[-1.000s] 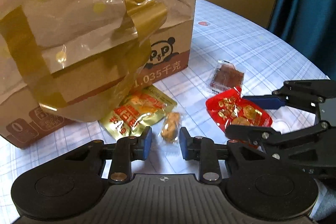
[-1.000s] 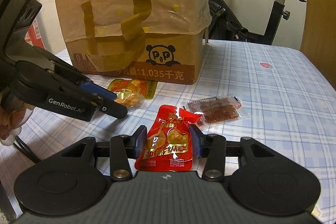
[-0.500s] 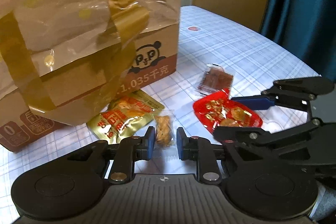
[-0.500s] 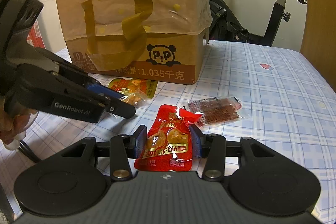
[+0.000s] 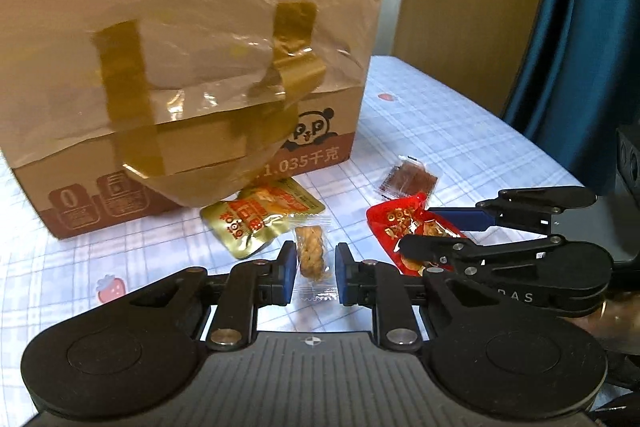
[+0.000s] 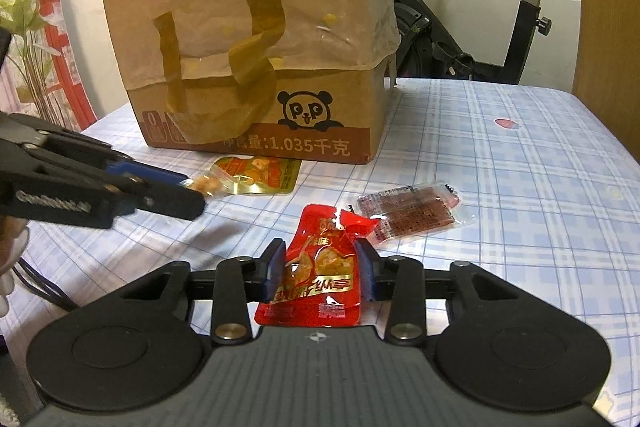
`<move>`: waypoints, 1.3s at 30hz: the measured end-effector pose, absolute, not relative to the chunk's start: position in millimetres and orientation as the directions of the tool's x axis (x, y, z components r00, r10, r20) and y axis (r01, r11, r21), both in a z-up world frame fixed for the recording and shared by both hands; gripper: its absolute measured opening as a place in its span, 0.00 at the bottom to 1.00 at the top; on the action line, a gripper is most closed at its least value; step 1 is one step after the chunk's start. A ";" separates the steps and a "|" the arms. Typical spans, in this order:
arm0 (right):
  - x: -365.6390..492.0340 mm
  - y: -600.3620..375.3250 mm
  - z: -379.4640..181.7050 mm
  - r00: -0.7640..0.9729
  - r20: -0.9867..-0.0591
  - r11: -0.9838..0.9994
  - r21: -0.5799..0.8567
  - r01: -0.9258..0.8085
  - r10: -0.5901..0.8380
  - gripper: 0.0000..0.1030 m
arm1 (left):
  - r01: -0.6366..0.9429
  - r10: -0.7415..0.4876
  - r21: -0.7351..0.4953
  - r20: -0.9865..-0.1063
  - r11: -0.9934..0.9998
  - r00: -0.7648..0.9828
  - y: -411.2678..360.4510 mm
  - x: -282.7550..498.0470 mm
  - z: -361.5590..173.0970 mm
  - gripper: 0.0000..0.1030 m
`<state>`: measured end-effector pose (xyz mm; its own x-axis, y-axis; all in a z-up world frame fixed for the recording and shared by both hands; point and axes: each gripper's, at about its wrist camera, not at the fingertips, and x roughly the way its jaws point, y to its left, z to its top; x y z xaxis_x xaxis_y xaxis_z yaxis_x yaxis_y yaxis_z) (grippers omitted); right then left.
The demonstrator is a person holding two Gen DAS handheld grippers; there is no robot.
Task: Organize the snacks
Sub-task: 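Lift both packets over the box and release them inside with both tools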
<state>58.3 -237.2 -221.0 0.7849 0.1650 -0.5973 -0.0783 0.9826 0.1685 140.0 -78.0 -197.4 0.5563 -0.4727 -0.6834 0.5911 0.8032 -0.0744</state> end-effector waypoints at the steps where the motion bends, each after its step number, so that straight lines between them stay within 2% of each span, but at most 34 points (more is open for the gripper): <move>1: 57.3 -236.1 -220.2 0.788 -0.594 0.984 0.163 -0.078 0.161 0.36 | 0.587 -0.476 -0.083 -0.680 0.805 0.557 -75.9 139.0 -197.2 0.21; 3: 55.1 -235.4 -217.8 0.795 -0.587 0.985 0.157 -0.075 0.154 0.30 | 0.580 -0.484 -0.100 -0.673 0.809 0.559 -72.1 138.1 -196.7 0.21; 13: 48.2 -237.1 -202.8 0.795 -0.587 0.984 0.165 -0.070 0.155 0.20 | 0.573 -0.524 -0.154 -0.637 0.805 0.565 -60.7 130.0 -194.7 0.21; 15: 46.3 -236.7 -198.1 0.797 -0.583 0.983 0.166 -0.073 0.157 0.12 | 0.563 -0.529 -0.168 -0.625 0.809 0.574 -55.4 129.6 -192.7 0.21; 18: 43.4 -235.7 -190.6 0.802 -0.577 0.984 0.161 -0.076 0.156 0.08 | 0.551 -0.533 -0.186 -0.618 0.814 0.578 -51.3 130.3 -192.4 0.21; 27: 39.8 -233.0 -173.1 0.815 -0.557 0.984 0.155 -0.087 0.160 0.08 | 0.530 -0.550 -0.225 -0.577 0.817 0.603 -32.2 123.1 -184.7 0.21; 32: 40.3 -236.0 -137.7 0.859 -0.480 0.979 0.177 -0.102 0.176 0.08 | 0.529 -0.562 -0.229 -0.521 0.817 0.642 -16.8 123.6 -159.7 0.21; 39: 63.4 -243.6 -61.1 0.931 -0.304 0.975 0.145 -0.165 0.203 0.08 | 0.529 -0.555 -0.185 -0.392 0.829 0.734 6.5 142.7 -94.6 0.21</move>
<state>63.4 -243.6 -61.1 0.9308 0.2032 -0.3039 -0.1655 0.9755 0.1453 142.7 6.5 -94.6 0.7337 -0.5553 -0.3916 0.5285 0.8286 -0.1848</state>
